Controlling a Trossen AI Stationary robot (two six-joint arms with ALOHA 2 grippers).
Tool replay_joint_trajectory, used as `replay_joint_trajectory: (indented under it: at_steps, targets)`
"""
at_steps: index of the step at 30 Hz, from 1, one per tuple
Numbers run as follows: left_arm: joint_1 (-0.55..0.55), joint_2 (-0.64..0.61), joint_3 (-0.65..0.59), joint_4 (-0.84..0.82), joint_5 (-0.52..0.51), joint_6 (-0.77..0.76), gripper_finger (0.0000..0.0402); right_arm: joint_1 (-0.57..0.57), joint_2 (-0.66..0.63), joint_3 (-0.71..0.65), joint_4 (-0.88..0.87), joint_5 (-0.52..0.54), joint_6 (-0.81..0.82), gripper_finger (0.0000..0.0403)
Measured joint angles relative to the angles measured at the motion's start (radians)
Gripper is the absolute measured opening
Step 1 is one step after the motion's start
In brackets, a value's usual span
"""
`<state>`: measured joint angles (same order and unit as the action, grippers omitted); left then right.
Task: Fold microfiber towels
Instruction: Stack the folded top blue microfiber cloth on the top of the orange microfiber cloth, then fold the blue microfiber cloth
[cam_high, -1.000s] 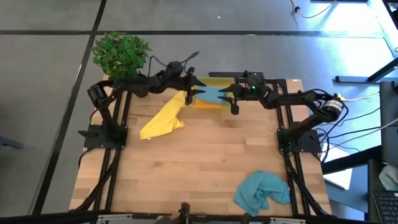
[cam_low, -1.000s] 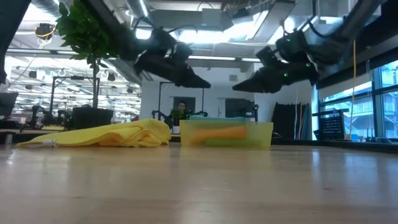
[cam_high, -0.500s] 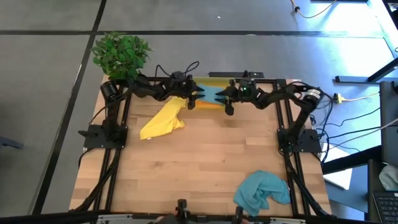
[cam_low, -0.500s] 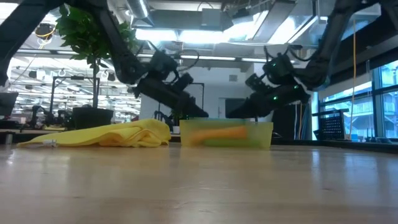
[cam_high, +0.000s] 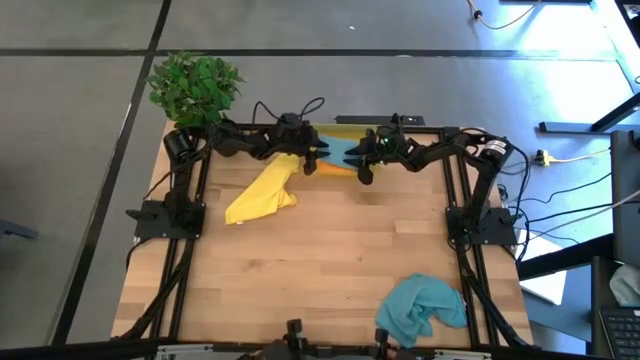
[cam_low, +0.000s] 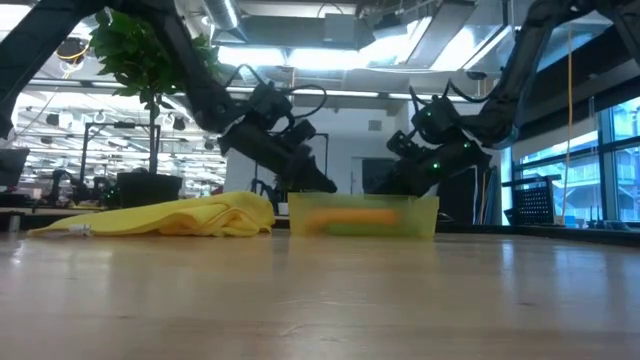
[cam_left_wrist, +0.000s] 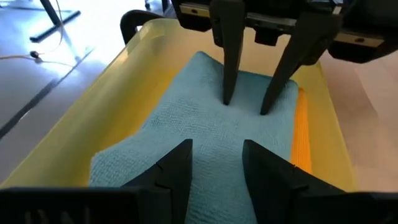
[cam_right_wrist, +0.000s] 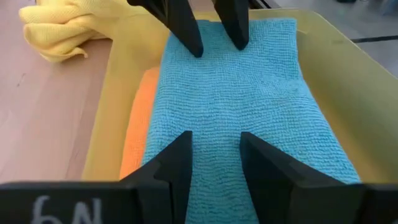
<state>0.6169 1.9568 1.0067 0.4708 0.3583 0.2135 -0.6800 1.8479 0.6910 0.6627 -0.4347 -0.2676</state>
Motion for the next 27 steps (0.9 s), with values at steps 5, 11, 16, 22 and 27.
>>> replay_joint_trajectory:
  at_steps: [5,11,16,22,27]
  targets:
    - [-0.003,-0.070,0.031,-0.091,0.065,0.000,0.0131,0.000,-0.090,0.000,-0.063,-0.001,0.001,0.0137]
    - [-0.042,-0.304,-0.020,-0.154,0.092,0.010,0.0130,0.002,-0.338,0.000,-0.251,-0.003,0.002,0.0137]
    - [-0.155,-0.547,-0.165,-0.127,-0.056,0.031,0.0130,0.054,-0.547,-0.040,-0.357,-0.003,0.006,0.0137]
    - [-0.329,-0.796,-0.397,-0.012,-0.224,-0.029,0.0130,0.171,-0.771,-0.173,-0.343,-0.003,0.081,0.0137]
    - [-0.452,-0.884,-0.555,0.110,-0.363,-0.080,0.0130,0.291,-0.902,-0.308,-0.206,0.082,0.146,0.0137]
